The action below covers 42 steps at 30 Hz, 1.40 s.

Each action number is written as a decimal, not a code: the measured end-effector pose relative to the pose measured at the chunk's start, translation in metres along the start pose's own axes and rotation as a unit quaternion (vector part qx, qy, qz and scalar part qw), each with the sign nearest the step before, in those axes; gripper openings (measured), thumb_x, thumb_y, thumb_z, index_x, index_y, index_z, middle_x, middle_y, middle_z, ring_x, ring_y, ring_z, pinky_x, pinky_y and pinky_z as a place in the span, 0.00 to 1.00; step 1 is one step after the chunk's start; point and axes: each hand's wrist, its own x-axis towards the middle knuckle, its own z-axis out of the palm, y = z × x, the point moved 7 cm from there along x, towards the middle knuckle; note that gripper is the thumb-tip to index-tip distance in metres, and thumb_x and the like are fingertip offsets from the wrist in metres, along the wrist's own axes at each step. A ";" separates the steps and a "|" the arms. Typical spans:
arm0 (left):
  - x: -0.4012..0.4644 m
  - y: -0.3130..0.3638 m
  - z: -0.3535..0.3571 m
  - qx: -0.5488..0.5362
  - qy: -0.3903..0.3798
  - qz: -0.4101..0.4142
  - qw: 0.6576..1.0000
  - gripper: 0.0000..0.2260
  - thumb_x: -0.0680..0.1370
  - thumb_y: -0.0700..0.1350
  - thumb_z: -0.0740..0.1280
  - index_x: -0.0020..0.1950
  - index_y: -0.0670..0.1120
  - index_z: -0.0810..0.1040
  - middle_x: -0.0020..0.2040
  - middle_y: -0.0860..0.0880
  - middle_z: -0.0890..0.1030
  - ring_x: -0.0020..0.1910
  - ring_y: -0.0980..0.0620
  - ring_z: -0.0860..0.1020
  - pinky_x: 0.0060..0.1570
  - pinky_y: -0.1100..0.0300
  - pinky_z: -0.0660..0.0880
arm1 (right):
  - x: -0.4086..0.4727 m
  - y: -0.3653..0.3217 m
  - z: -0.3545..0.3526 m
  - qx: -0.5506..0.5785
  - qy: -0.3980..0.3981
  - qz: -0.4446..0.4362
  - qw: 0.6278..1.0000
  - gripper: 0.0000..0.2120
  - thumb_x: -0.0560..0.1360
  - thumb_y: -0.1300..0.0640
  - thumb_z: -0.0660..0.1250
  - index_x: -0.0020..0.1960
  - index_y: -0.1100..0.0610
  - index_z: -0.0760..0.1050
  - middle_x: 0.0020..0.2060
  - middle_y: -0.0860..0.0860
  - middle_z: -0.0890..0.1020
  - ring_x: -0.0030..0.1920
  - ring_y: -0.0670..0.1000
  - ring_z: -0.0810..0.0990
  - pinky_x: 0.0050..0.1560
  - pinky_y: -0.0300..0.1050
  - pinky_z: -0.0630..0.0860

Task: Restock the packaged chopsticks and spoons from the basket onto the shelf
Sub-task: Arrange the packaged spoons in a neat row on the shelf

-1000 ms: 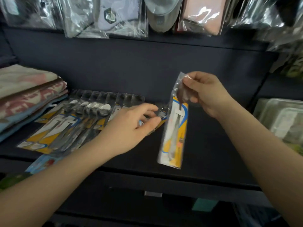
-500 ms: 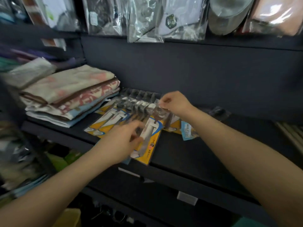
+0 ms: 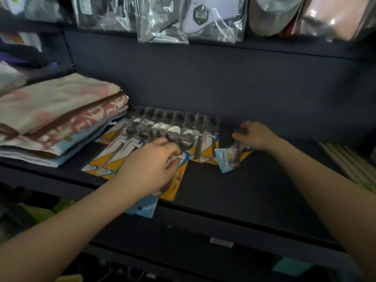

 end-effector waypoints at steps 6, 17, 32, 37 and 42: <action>0.024 0.036 0.004 -0.073 -0.005 0.069 0.995 0.09 0.76 0.48 0.62 0.54 0.51 0.76 0.45 0.57 0.77 0.40 0.58 0.74 0.43 0.58 0.76 | 0.003 0.049 -0.014 0.047 0.099 0.125 0.986 0.24 0.75 0.49 0.64 0.64 0.62 0.69 0.62 0.62 0.74 0.65 0.63 0.71 0.63 0.54 0.68; 0.098 0.090 0.031 -0.237 -0.032 0.074 0.968 0.20 0.75 0.53 0.64 0.65 0.47 0.69 0.59 0.50 0.77 0.58 0.54 0.75 0.58 0.58 0.72 | -0.059 0.018 -0.133 0.285 0.322 -0.091 0.898 0.04 0.73 0.59 0.64 0.42 0.55 0.78 0.36 0.47 0.78 0.39 0.46 0.76 0.43 0.41 0.71; 0.041 0.013 -0.001 -0.370 0.027 -0.092 0.924 0.04 0.75 0.44 0.66 0.43 0.45 0.77 0.38 0.48 0.79 0.36 0.57 0.75 0.39 0.66 0.70 | -0.039 -0.060 -0.062 0.419 0.060 -0.132 0.896 0.16 0.80 0.52 0.55 0.49 0.62 0.75 0.40 0.55 0.77 0.38 0.51 0.76 0.36 0.44 0.73; 0.016 -0.020 0.010 -0.274 -0.065 -0.163 0.945 0.14 0.71 0.52 0.66 0.48 0.42 0.76 0.46 0.40 0.80 0.45 0.44 0.78 0.51 0.44 0.73 | -0.002 -0.046 0.018 0.042 -0.019 -0.049 0.998 0.26 0.75 0.41 0.60 0.64 0.60 0.71 0.62 0.59 0.73 0.65 0.61 0.71 0.61 0.51 0.69; 0.007 -0.018 0.030 -0.185 -0.154 -0.174 0.955 0.30 0.76 0.50 0.66 0.74 0.49 0.56 0.56 0.46 0.76 0.57 0.46 0.77 0.57 0.50 0.74 | 0.007 -0.046 0.022 0.121 0.009 0.020 0.992 0.36 0.70 0.42 0.69 0.67 0.63 0.61 0.64 0.59 0.71 0.64 0.61 0.71 0.60 0.53 0.73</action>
